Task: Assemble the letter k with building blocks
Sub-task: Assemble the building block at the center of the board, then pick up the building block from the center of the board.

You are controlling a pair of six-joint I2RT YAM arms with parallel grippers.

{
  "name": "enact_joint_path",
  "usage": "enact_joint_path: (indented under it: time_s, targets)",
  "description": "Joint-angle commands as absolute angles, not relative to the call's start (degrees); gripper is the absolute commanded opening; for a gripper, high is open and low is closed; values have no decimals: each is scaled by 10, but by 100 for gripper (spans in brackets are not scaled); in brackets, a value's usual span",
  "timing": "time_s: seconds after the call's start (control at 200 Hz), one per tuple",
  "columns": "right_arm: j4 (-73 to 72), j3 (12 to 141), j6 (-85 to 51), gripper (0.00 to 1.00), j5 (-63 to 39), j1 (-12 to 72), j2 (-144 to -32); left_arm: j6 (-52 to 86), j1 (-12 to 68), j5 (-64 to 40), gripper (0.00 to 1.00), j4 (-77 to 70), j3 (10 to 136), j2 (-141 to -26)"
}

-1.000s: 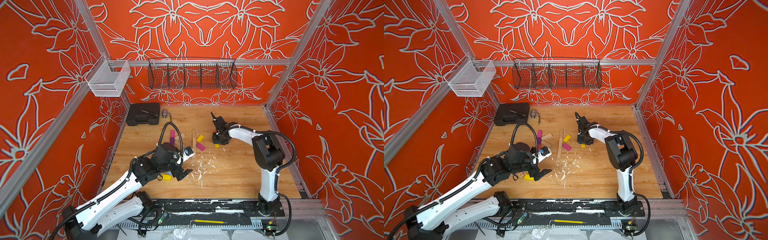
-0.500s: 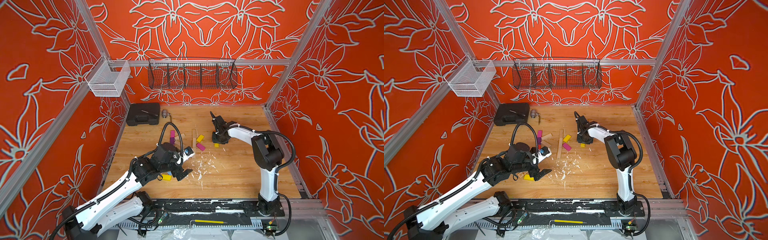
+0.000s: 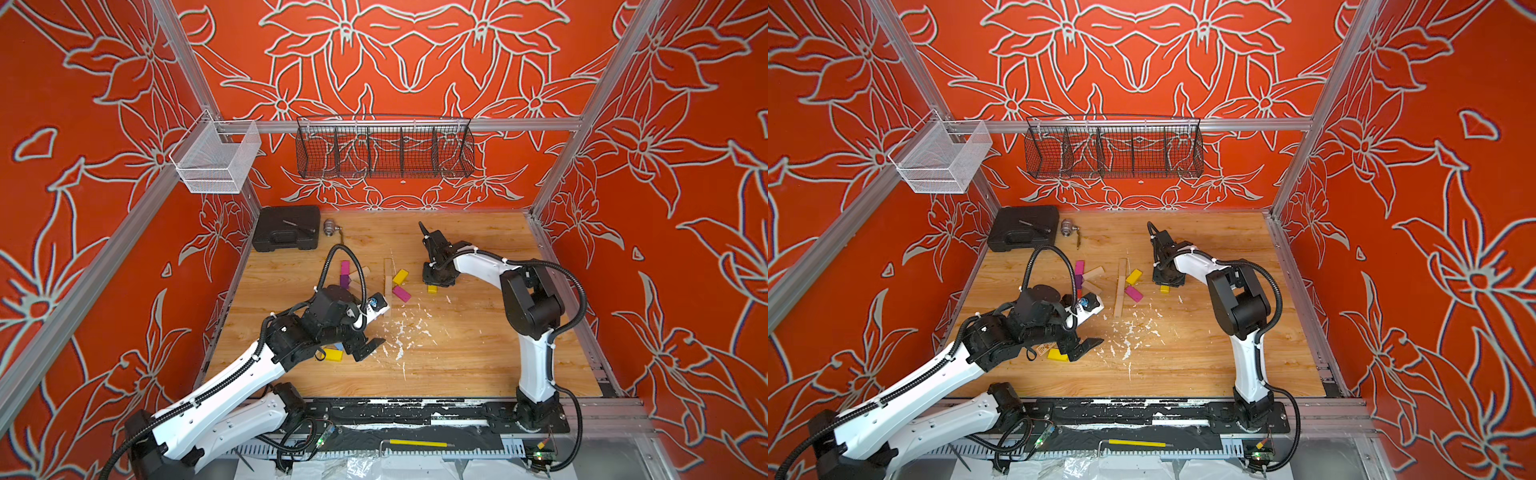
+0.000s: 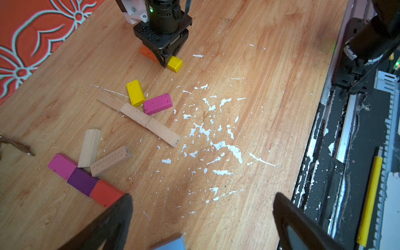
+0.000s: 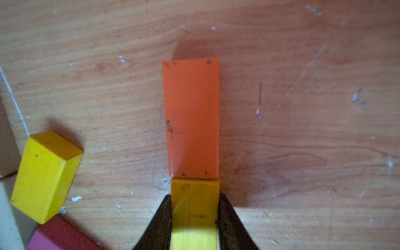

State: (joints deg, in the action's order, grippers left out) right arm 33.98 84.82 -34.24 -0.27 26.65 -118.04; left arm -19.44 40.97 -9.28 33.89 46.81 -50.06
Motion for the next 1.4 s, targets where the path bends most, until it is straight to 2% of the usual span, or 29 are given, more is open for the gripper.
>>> enact_joint_path:
  time_s: [0.0,0.215,0.495,0.681,0.856,0.996,1.136,1.281,1.396]
  targets:
    - [353,861,-338,35,7,270,-1195,-198,411,-94,99,344,474,-502]
    - [357,866,-336,35,9,270,-1199,-198,411,-93,99,344,474,-503]
    - [365,867,-337,45,6,270,-1178,-190,411,-81,99,343,474,-503]
    - [367,845,-335,52,2,270,-1108,-100,404,6,98,325,477,-511]
    - [343,790,-321,59,-7,270,-992,43,391,96,97,333,496,-502]
    - [313,741,-302,68,-17,270,-885,221,383,187,100,418,526,-500]
    - [285,700,-277,79,-33,270,-786,397,374,202,87,516,530,-500]
    - [280,685,-269,89,-91,270,-717,596,370,163,74,605,515,-515]
    - [283,683,-294,92,-155,272,-689,733,370,125,73,667,504,-536]
